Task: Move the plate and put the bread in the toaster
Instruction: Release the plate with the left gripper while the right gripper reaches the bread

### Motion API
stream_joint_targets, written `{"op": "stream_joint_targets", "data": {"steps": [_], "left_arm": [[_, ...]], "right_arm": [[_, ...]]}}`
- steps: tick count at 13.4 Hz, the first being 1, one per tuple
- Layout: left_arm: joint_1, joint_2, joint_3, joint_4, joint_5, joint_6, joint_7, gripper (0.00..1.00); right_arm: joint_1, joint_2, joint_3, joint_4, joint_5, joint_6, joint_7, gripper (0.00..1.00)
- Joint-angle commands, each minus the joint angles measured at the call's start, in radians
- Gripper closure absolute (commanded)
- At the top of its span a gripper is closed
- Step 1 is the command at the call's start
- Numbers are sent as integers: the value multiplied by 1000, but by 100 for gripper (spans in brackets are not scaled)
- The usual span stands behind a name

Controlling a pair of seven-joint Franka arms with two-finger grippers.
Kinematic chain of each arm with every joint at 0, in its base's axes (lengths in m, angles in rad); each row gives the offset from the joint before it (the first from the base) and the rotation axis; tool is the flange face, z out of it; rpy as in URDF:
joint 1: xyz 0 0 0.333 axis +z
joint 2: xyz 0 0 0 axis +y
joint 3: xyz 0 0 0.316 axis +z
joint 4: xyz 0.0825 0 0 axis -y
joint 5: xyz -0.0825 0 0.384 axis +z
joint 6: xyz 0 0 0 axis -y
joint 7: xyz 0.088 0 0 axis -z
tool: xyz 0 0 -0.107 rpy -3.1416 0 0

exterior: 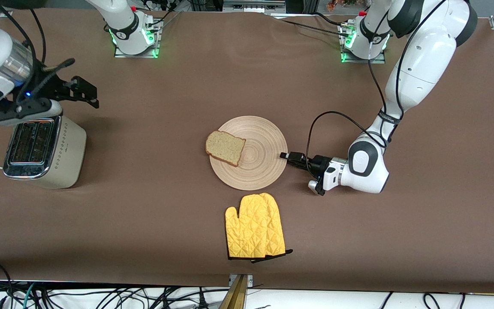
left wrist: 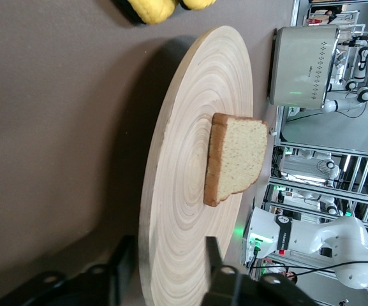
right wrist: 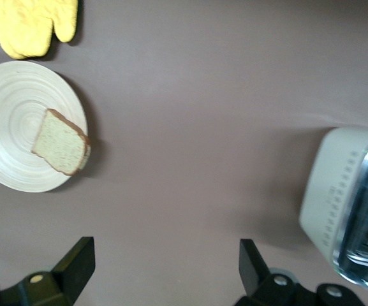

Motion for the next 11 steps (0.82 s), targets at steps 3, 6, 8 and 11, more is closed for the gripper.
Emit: {"op": "stream_joint_targets", "data": {"steps": [3,6,8,11], "left_arm": [[131,-104,-1,30,167,-139,8,0],[215,-129,3,170,383,-298,8,0],[236,-191,6,216,550,-329,8,0],[211,-285,-8,227,808,-329,5,0]], "right_arm": [[18,100,0,-85,212,197,37,0],[84,154,2,-167,257,408,59,0],[90,200,2,-196,367,484,66,0],[93,272,22,-247,592,597,32,0]]}}
